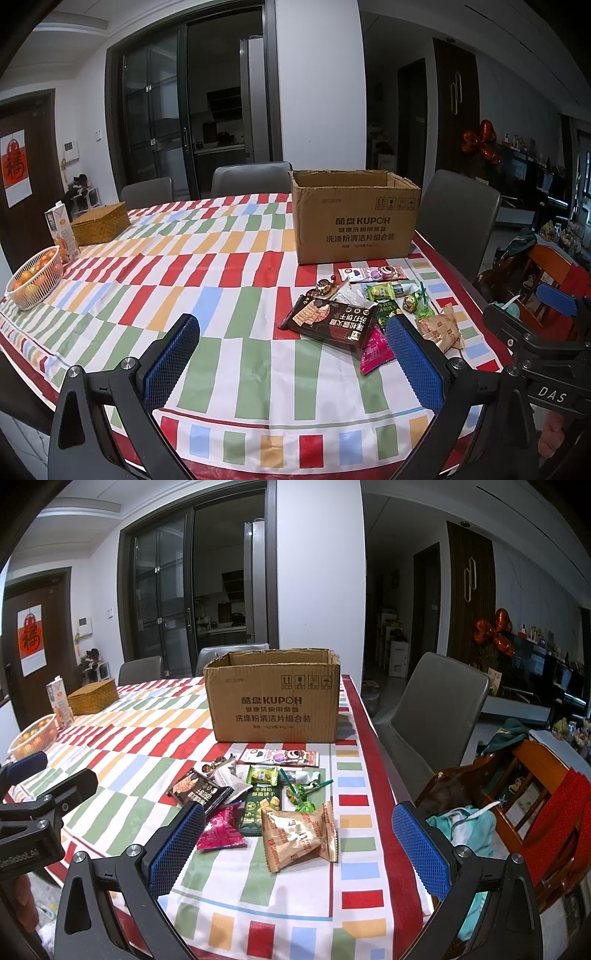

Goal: Organize snacks

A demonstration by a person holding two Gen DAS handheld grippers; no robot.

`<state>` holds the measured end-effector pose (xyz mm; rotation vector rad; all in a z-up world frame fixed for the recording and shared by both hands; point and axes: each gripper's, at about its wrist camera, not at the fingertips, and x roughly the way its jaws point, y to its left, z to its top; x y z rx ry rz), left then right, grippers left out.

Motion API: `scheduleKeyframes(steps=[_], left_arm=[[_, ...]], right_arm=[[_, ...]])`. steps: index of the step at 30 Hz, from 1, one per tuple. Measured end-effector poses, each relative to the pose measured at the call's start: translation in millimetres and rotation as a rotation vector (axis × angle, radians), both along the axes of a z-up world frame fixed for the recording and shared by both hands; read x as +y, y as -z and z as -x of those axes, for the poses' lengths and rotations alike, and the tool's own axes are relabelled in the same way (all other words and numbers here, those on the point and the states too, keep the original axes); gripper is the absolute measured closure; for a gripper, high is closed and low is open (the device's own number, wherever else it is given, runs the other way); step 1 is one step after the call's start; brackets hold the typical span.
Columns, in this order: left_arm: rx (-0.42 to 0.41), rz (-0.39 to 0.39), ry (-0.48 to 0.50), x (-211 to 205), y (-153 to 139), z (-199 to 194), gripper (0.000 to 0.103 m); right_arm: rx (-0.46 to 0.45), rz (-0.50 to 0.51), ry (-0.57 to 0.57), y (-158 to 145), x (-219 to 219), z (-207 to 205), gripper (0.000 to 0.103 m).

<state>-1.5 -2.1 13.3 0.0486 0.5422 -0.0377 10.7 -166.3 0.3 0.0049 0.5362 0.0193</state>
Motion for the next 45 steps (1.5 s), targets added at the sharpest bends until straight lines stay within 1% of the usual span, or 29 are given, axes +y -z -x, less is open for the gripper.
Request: scheduleKeyframes(steps=[33, 39, 40, 41, 45], left_arm=[[0.004, 0.0, 0.002, -2.4, -3.2, 2.4, 0.0], [0.027, 0.007, 0.018, -6.4, 3.0, 1.7, 0.0], [0.034, 0.01, 0.024, -6.7, 6.8, -1.7, 0.0], [0.043, 0.015, 0.034, -6.0, 12.4, -5.9, 0.0], [0.08, 0.035, 0.083, -9.2, 19.0, -12.8, 0.0]], right_arm=[[0.004, -0.001, 0.0, 0.6, 0.1, 0.5, 0.001], [0.012, -0.004, 0.0, -0.4, 3.0, -0.8, 0.001], [0.015, -0.003, -0.003, 9.1, -0.1, -1.3, 0.001], [0.019, -0.003, -0.002, 10.0, 0.2, -1.6, 0.001], [0.049, -0.005, 0.005, 15.5, -3.5, -7.8, 0.001]])
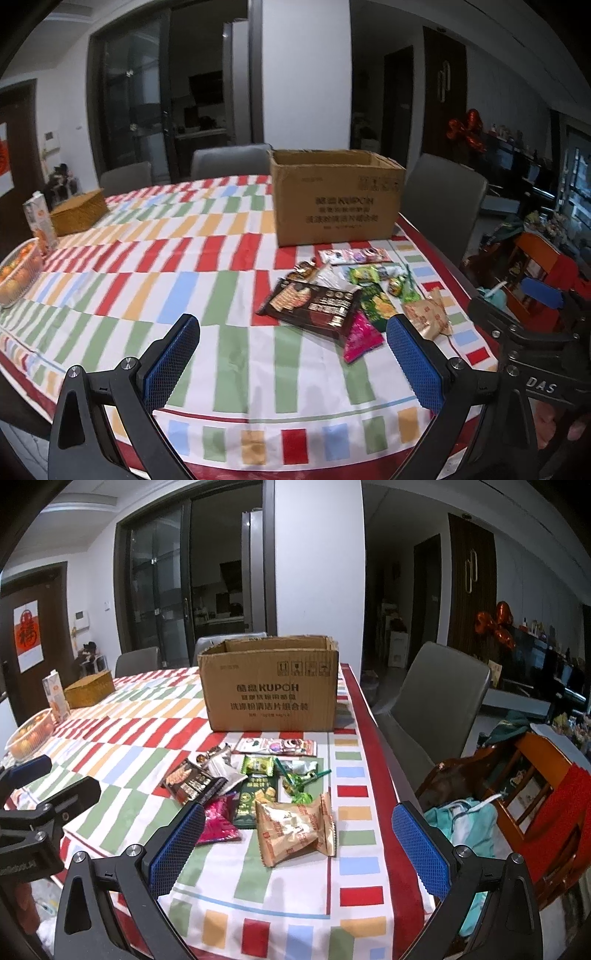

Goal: Organize snacks

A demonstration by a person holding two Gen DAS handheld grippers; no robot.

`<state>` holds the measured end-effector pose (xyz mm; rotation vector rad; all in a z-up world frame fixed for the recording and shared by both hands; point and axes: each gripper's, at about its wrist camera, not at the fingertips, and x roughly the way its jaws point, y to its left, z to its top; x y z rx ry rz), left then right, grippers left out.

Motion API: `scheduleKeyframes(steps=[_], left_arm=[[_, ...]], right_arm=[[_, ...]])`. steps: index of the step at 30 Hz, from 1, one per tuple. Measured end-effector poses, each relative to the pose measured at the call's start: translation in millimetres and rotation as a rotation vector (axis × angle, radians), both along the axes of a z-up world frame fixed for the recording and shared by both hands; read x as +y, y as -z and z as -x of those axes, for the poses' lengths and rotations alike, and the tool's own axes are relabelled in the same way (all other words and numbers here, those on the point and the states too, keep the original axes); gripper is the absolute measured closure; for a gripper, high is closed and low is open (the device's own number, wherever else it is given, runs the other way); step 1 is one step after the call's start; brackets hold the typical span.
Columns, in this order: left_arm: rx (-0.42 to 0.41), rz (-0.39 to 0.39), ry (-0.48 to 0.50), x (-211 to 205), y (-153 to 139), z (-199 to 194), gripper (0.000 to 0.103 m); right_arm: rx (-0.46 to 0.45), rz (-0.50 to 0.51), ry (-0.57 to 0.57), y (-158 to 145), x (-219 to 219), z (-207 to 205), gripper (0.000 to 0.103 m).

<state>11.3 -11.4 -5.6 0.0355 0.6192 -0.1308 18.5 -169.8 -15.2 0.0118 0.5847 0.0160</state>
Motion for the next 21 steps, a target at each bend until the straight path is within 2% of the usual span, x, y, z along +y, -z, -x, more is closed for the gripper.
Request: scheduleKeyframes(steps=[3, 8, 15, 21], left_arm=[[0.016, 0.003, 0.029, -5.4, 3.9, -6.0, 0.001], [0.066, 0.017, 0.093, -16.1, 14.9, -22.0, 0.012], [0.196, 0.062, 0.146, -28.3, 42.8, -49.3, 0.026], [0.288, 0.102, 0.152, -34.1, 66.6, -68.8, 0.037]], right_arm=[[0.027, -0.01, 0.0, 5.0, -5.5, -5.9, 0.001], [0.056, -0.004, -0.007, 15.0, -9.4, -16.0, 0.001], [0.098, -0.014, -0.016, 30.0, -14.3, -33.2, 0.001], [0.131, -0.026, -0.034, 44.9, -17.2, -48.5, 0.002]])
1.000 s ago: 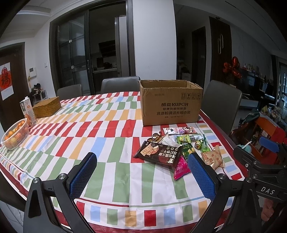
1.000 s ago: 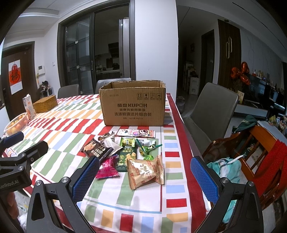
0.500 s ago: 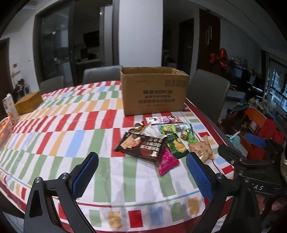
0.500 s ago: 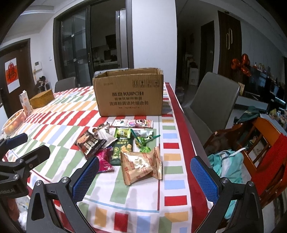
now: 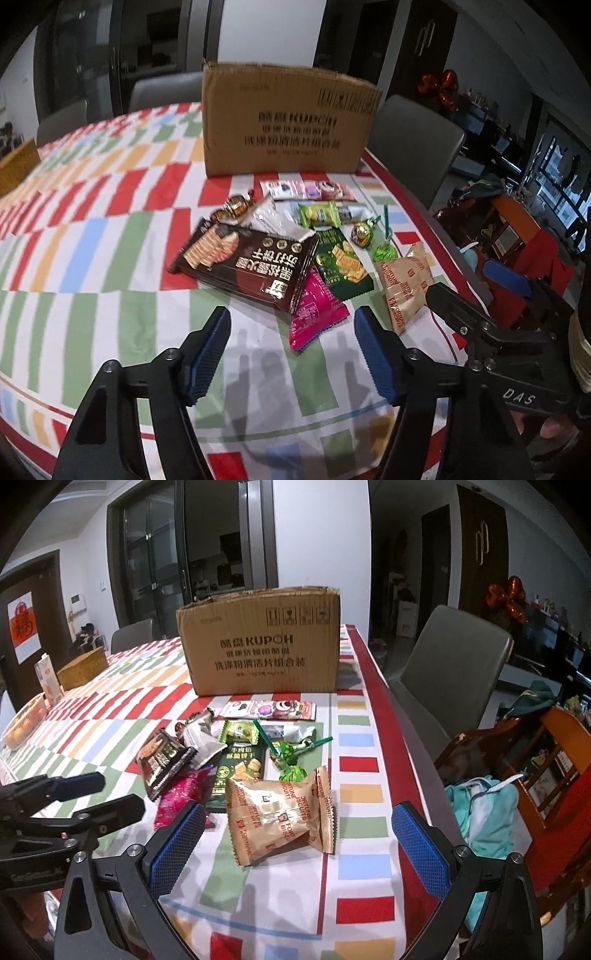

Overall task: Organize snacks
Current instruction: 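Grasp the pink packet with the left tool while the right tool grasps the tan biscuit bag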

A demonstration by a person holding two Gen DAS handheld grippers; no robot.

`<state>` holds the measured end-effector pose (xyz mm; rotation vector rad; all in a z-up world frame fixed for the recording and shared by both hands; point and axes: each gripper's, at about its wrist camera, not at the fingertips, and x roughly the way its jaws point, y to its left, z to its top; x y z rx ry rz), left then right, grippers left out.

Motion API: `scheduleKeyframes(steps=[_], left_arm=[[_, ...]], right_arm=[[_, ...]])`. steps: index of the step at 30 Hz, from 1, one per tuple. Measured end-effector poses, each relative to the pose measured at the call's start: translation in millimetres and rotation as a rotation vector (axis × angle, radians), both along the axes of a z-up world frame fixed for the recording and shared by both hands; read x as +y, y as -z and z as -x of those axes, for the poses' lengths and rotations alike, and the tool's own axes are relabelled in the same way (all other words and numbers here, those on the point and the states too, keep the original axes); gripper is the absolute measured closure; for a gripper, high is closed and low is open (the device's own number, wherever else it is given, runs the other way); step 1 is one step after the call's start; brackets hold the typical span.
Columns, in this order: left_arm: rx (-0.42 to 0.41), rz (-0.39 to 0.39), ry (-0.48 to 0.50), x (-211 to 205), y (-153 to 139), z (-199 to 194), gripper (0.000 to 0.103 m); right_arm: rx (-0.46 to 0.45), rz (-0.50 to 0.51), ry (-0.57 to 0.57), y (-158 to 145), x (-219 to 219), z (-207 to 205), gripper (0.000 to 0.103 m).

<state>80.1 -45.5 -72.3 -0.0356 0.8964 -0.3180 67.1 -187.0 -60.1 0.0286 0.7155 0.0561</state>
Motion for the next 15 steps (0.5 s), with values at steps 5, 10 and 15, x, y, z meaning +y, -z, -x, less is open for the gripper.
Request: scheduleKeyframes(steps=[5, 10, 15], left_arm=[[0.055, 0.01, -0.001, -6.6, 15.7, -14.2, 0.04], [0.068, -0.003, -0.003, -14.6, 24.0, -26.9, 0.041], [0.089, 0.001, -0.014, -18.4, 30.8, -40.6, 0.042]], right_arm=[[0.035, -0.018, -0.026, 12.5, -0.9, -11.8, 0.005], [0.066, -0.062, -0.049, 22.4, -6.7, -23.1, 0.01], [0.102, -0.089, -0.063, 31.5, -9.0, -35.5, 0.015]])
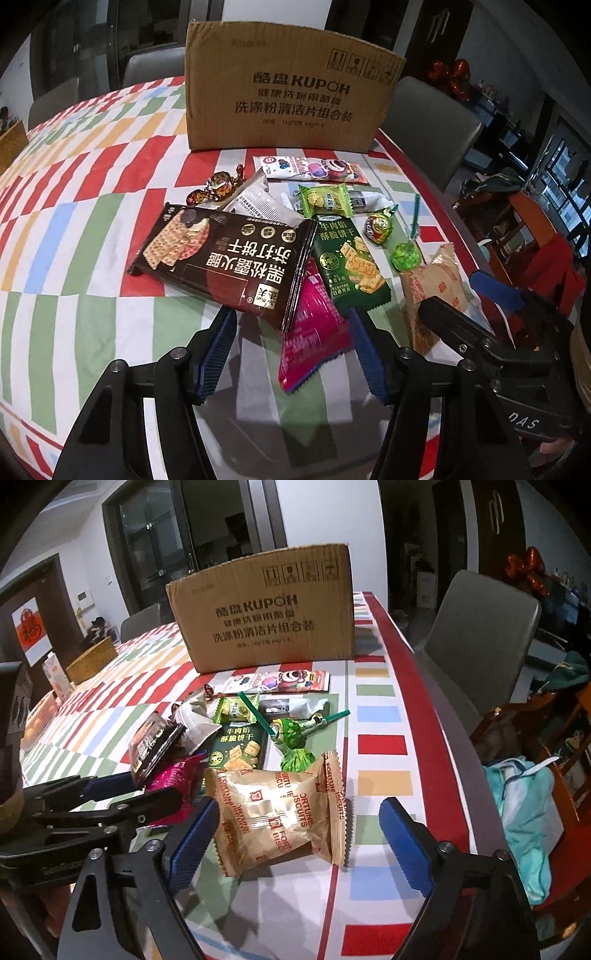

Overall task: Organize snacks
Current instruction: 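Grasp the pink packet with the left tool while the right tool grasps the tan biscuit bag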

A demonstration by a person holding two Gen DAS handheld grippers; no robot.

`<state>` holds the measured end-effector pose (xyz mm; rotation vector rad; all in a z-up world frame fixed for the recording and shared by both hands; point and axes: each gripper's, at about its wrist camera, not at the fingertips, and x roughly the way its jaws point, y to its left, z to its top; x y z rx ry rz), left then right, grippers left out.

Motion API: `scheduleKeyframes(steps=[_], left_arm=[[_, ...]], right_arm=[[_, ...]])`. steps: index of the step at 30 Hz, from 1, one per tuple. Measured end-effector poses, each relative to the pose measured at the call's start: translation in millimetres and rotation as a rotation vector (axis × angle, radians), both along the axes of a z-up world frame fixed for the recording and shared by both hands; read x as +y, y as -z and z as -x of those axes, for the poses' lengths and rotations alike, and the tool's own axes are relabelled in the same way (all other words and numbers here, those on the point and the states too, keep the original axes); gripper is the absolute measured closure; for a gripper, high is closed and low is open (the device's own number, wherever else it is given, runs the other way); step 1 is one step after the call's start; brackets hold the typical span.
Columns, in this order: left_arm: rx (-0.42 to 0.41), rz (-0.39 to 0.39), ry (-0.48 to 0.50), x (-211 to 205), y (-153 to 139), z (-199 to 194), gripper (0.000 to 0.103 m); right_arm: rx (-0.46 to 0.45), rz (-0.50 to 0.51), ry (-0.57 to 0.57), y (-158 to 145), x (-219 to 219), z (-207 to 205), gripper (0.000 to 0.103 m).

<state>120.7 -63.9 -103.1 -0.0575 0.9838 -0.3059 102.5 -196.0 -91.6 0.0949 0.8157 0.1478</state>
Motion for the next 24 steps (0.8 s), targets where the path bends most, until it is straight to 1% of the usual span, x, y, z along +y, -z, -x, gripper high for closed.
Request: scheduleKeyframes(steps=[3, 6, 9, 12, 13, 14, 15, 16, 17, 24], left_arm=[[0.004, 0.005, -0.004, -0.7, 2.2, -4.7, 0.044], [0.007, 0.009, 0.004, -2.7, 3.4, -7.8, 0.051], [0.01, 0.022, 0.005, -0.5, 3.8, -8.5, 0.054], [0.011, 0.034, 0.015, -0.7, 3.9, -7.6, 0.056], [0.012, 0.036, 0.019, -1.0, 3.8, -7.0, 0.057], [0.013, 0.039, 0.023, -0.6, 3.7, -6.2, 0.057], [0.013, 0.045, 0.027, 0.0, 3.4, -4.9, 0.057], [0.014, 0.046, 0.03, -0.4, 3.5, -4.0, 0.064], [0.009, 0.055, 0.039, -0.1, 2.1, -1.5, 0.067], [-0.018, 0.077, 0.066, 0.0, -9.5, 13.9, 0.068]], right_arm=[[0.01, -0.009, -0.009, 2.7, -0.1, -4.4, 0.018], [0.035, -0.036, -0.023, 7.3, -1.3, -10.1, 0.022], [0.07, -0.066, -0.044, 13.2, -0.7, -15.4, 0.028], [0.077, -0.071, -0.052, 14.0, 1.7, -17.5, 0.039], [0.079, -0.068, -0.062, 14.1, 3.8, -17.7, 0.047], [0.084, -0.069, -0.076, 14.3, 6.3, -18.0, 0.052], [0.085, -0.07, -0.084, 14.5, 8.6, -17.5, 0.053], [0.081, -0.072, -0.085, 14.4, 9.3, -15.9, 0.055], [0.078, -0.072, -0.086, 13.7, 10.1, -15.1, 0.056], [0.054, -0.078, -0.104, 0.1, 14.9, -1.3, 0.061]])
